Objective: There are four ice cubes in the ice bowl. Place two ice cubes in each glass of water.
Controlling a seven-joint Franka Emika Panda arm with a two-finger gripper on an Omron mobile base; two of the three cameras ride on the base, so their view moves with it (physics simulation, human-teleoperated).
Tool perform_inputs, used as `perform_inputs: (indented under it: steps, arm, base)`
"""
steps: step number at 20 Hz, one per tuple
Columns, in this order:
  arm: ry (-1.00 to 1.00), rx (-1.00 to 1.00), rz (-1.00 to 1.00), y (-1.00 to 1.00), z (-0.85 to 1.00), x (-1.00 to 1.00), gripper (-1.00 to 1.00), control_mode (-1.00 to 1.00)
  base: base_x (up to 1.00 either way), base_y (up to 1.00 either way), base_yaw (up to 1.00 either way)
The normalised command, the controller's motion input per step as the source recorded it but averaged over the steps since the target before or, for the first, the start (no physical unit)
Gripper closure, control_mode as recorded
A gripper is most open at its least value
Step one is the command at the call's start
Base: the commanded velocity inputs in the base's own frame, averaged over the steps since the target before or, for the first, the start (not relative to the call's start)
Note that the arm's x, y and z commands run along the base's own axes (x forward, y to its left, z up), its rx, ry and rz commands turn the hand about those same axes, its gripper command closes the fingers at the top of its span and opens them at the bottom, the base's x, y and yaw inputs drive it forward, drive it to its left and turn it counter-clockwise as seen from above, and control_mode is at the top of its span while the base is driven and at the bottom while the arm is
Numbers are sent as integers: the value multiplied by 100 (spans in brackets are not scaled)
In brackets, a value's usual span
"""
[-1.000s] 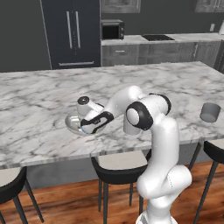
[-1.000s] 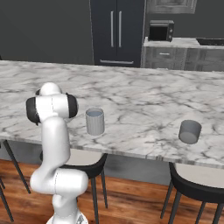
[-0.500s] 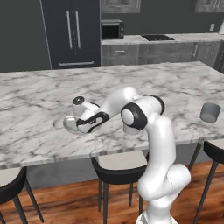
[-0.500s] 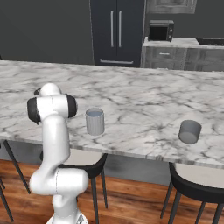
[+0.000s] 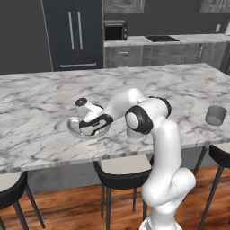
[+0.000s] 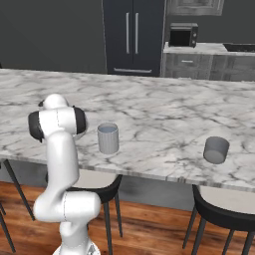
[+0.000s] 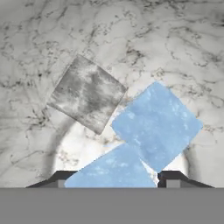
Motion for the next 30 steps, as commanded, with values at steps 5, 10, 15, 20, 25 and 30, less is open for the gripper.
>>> perform_inputs:
  steps: [5, 10, 15, 20, 25, 30]
  arm:
    - [-10, 5, -49, -12, 31, -17, 100, -100]
    - [-31, 0, -47, 3, 90, -19, 100, -100]
    - [-9, 8, -39, -48, 92, -56, 100, -100]
    - [0, 17, -39, -84, 100, -45, 100, -100]
    - [0, 13, -28, -87, 70, -24, 100, -100]
    - [4, 23, 2, -100, 15, -3, 100, -100]
  base:
    - [0, 0, 0]
    - [0, 0, 0]
    - [0, 0, 0]
    - [0, 0, 0]
    - [0, 0, 0]
    - [0, 0, 0]
